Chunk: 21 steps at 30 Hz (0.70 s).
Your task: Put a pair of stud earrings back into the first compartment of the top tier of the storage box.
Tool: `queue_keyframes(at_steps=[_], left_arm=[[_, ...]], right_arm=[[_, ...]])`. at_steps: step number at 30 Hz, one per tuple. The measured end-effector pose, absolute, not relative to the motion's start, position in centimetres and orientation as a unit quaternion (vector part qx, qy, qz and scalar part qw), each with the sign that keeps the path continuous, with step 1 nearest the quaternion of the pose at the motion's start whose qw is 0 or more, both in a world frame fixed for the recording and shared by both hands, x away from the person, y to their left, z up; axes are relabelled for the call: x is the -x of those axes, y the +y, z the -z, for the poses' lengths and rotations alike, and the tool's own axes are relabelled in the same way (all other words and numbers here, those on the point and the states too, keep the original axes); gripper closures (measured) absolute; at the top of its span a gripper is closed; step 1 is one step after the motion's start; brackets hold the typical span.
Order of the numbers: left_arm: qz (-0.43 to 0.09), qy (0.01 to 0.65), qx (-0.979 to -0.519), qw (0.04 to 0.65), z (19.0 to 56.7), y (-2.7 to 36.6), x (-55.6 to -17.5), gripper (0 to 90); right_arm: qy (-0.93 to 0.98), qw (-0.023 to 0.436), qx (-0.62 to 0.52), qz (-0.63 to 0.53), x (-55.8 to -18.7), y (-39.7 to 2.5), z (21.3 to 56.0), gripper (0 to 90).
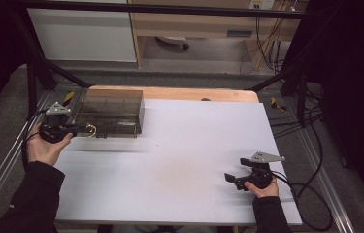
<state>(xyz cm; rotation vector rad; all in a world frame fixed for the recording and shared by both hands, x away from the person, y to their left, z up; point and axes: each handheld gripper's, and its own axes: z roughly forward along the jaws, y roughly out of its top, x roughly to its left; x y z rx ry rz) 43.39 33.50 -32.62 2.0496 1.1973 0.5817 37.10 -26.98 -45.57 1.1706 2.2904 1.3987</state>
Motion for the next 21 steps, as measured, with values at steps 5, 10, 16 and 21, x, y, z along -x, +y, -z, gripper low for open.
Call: queue_keyframes(at_steps=[5, 10, 16, 21], left_arm=[[-0.229, 0.464, -0.787, 0.335, 32.5, 33.6, -43.9, 86.4], [-0.233, 0.468, -0.784, 0.333, 32.5, 33.7, -44.2, 86.4], [-0.233, 0.475, -0.782, 0.33, 32.8, 33.8, -44.9, 86.4], [-0.235, 0.48, -0.782, 0.322, 33.2, 33.7, -45.5, 86.4]], right_arm=[[0.778, 0.107, -0.397, -0.475, -37.1, -27.0, 45.6, 0.7], [0.778, 0.106, -0.398, -0.474, -37.1, -27.0, 45.6, 0.7], [0.778, 0.107, -0.397, -0.475, -37.1, -27.0, 45.6, 0.7], [0.778, 0.107, -0.397, -0.475, -37.1, -27.0, 45.6, 0.7]])
